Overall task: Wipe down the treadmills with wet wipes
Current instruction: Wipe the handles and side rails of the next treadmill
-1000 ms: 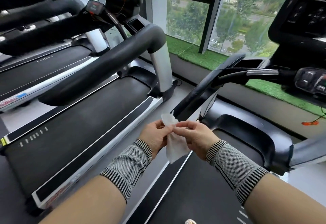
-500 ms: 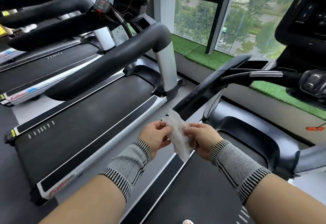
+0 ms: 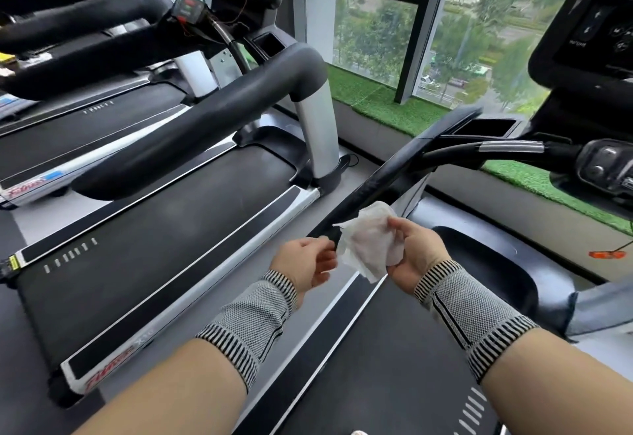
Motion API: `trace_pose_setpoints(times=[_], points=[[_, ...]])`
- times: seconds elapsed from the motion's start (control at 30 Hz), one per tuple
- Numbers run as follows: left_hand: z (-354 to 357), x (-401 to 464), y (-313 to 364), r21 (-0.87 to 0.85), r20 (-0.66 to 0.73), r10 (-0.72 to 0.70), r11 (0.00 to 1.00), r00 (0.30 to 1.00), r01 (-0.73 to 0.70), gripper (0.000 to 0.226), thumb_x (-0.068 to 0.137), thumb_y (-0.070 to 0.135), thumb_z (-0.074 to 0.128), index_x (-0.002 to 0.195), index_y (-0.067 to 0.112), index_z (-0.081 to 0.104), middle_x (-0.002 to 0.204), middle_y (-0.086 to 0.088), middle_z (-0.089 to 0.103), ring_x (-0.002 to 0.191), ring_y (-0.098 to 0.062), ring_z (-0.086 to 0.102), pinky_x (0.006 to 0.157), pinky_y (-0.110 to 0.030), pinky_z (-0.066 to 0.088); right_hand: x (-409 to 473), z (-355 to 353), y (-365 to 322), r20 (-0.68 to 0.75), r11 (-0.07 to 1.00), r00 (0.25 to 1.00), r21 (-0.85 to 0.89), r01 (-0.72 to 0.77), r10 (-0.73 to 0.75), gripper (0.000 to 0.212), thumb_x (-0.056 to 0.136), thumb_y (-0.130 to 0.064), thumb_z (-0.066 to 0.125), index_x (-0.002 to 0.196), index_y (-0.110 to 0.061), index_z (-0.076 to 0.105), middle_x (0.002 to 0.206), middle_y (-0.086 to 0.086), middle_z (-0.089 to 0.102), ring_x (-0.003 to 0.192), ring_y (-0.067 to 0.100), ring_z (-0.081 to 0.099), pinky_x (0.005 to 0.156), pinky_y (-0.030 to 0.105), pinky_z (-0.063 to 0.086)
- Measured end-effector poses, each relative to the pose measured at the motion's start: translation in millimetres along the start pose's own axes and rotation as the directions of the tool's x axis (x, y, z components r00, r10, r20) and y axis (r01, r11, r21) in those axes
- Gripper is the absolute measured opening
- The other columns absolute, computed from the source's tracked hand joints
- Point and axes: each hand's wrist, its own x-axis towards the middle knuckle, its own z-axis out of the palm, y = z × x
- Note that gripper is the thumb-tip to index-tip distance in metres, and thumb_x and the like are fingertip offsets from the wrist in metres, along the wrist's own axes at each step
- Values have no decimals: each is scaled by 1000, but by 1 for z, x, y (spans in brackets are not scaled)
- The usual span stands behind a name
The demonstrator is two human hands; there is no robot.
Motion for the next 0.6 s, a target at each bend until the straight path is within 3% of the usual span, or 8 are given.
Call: trace_pose_setpoints(times=[0.13,0.23,0.33,0.47,0.53,0.6], points=[[17,5,2,79,207,10,997,978,-27,20,93,22,59,113,19,63,102,-2,71,91,-14,66,64,-26,51,4,7,-3,46,998,999,-61,-21,23,38,95,-20,52,123,5,50,115,25,64,104,37,64,84,44,54],[20,15,5,99,206,11,995,979,-32,19,93,21,59,112,22,62,104,-2,70,86,-15,67,62,-27,52,8,8,-6,75,994,997,-110,-23,32,39,94,-20,52,123,6,51,118,27,62,107,39,62,85,48,54],[22,22,10,8,122,-21,1000,992,20,13,93,27,60,98,16,64,87,-3,68,72,-14,66,57,-27,51,12,3,-11,79,993,996,-110,-40,49,40,93,-18,54,123,7,52,121,28,60,110,39,61,90,48,51],[19,36,16,-178,-56,-85,981,995,74,13,96,20,56,102,10,61,78,-5,67,57,-12,64,42,-18,45,17,-4,-23,115,996,990,-46,-73,78,38,95,-20,51,123,5,53,120,24,62,109,36,62,85,45,54],[17,41,17,-269,-110,-142,957,984,108,12,95,19,55,98,8,58,76,-7,66,57,-15,64,45,-22,47,20,-7,-30,128,995,988,-52,-79,86,36,97,-22,49,123,3,55,121,22,62,105,33,64,82,44,56],[19,42,17,-252,-154,-189,957,970,147,19,97,24,51,93,6,53,74,-10,65,58,-19,65,48,-28,49,22,-7,-35,129,995,989,-71,-67,76,37,96,-22,50,124,3,55,122,22,62,106,35,63,83,45,54]])
